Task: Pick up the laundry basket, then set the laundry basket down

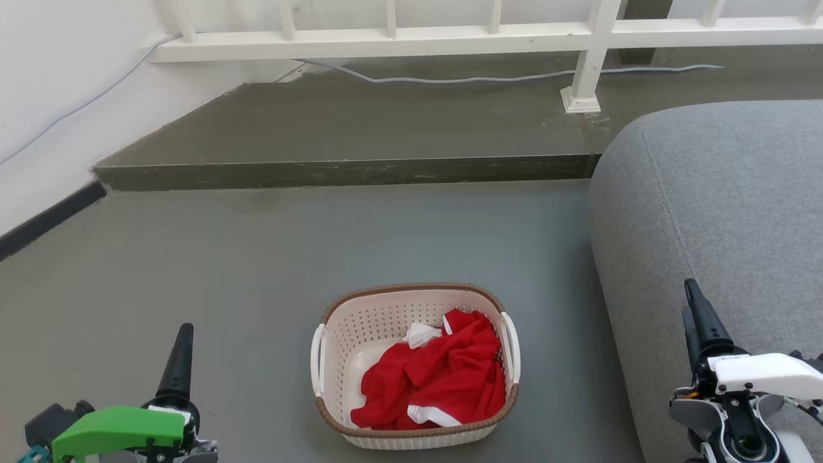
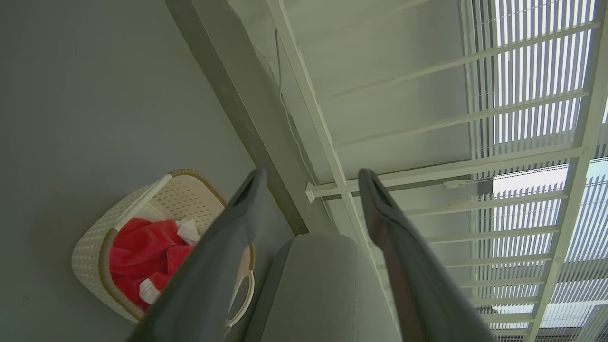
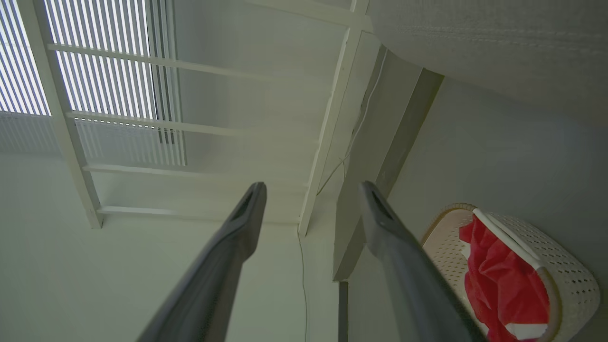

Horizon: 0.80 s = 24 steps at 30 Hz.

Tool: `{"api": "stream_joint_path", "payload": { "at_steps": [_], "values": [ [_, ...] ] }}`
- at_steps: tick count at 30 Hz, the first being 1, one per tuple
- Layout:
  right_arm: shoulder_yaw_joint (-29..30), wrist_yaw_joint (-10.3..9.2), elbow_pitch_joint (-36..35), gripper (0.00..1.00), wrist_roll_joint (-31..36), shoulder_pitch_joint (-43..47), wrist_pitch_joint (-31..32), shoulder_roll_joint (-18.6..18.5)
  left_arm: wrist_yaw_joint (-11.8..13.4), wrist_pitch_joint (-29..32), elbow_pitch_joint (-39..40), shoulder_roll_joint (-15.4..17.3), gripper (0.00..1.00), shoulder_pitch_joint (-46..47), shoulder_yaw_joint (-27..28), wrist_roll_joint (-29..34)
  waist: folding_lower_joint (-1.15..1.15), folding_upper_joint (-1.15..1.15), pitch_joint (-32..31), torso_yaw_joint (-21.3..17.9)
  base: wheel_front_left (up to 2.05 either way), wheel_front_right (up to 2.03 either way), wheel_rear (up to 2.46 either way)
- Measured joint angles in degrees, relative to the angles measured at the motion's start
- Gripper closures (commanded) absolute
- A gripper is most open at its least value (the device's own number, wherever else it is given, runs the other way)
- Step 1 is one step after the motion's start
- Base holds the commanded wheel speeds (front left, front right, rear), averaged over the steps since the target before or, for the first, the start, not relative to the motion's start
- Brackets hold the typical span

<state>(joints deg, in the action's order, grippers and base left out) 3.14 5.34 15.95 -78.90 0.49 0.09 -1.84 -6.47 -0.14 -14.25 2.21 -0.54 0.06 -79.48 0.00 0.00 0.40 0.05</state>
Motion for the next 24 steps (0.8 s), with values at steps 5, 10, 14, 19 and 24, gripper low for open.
{"api": "stream_joint_path", "payload": {
  "at_steps": [5,10,14,19,24],
  "values": [
    [-1.1,-0.99,-1.5,0.0,5.9,0.0,-0.9,0.0,0.5,-0.9,1.9,0.2,0.0,0.0,-0.7,6.5,0.0,0.0,0.1,0.0,0.0,0.0,0.0],
    [-2.7,-1.93,-2.7,0.0,11.6,0.0,-1.6,0.0,1.5,-1.6,3.7,0.5,0.0,0.1,-2.2,13.3,0.0,0.0,0.3,0.0,0.0,0.0,0.0],
    [-4.0,-2.53,-3.5,0.0,16.1,0.0,-2.4,0.0,2.1,-2.4,4.5,0.7,0.0,0.1,-3.5,18.3,0.0,0.0,0.5,0.0,0.0,0.0,0.0],
    [-5.3,-3.04,-4.2,0.0,20.2,0.0,-3.2,-0.1,3.0,-3.0,5.6,0.8,0.0,0.1,-4.7,23.3,0.0,0.0,0.6,0.1,0.0,0.0,0.0],
    [-6.9,-4.47,-5.0,0.0,25.0,0.0,-4.1,-0.1,4.4,-4.2,6.9,0.8,0.0,0.1,-6.3,29.7,0.0,0.0,0.8,0.1,0.0,0.0,0.0]
  ]
}}
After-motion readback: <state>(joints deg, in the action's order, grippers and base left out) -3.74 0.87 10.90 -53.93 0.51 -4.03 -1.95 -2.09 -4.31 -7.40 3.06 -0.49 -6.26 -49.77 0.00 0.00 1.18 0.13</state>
